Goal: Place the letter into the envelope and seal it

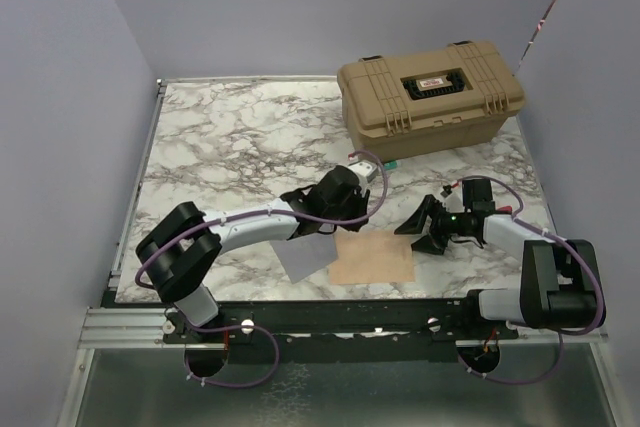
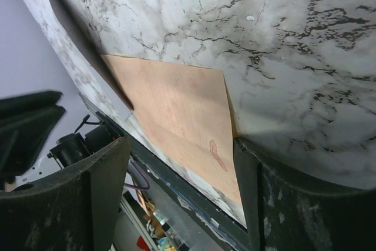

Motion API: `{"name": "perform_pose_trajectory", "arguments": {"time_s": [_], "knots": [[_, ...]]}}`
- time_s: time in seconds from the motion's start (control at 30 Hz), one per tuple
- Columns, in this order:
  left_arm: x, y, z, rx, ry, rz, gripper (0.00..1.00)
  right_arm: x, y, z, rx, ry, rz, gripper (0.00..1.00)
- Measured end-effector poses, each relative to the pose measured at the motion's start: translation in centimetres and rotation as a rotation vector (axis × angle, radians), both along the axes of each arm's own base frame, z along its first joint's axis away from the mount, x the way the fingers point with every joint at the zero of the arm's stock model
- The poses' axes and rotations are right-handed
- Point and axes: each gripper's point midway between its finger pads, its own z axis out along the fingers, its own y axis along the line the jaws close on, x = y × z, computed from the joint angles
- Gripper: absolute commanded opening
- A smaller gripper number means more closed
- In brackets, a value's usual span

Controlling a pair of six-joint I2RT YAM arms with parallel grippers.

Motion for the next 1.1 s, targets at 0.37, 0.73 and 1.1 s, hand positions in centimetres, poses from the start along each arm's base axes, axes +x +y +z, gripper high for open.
{"name": "perform_pose_trajectory", "arguments": {"time_s": [0.37, 0.73, 1.1], "knots": [[-3.8, 1.5, -6.5, 0.18, 0.084, -0.117, 0.0, 0.3, 0.6, 0.1, 0.045, -0.024, 0.026, 0.7], [-3.0, 0.6, -6.9, 0.221, 0.083, -0.146, 0.0, 0.5, 0.7, 1.2, 0.057, -0.097, 0.04, 0.02], [0.7, -3.5, 3.1, 0.07, -0.04, -0.145, 0.59, 5.9, -0.2, 11.7, -0.025, -0.459, 0.023, 0.0]]}}
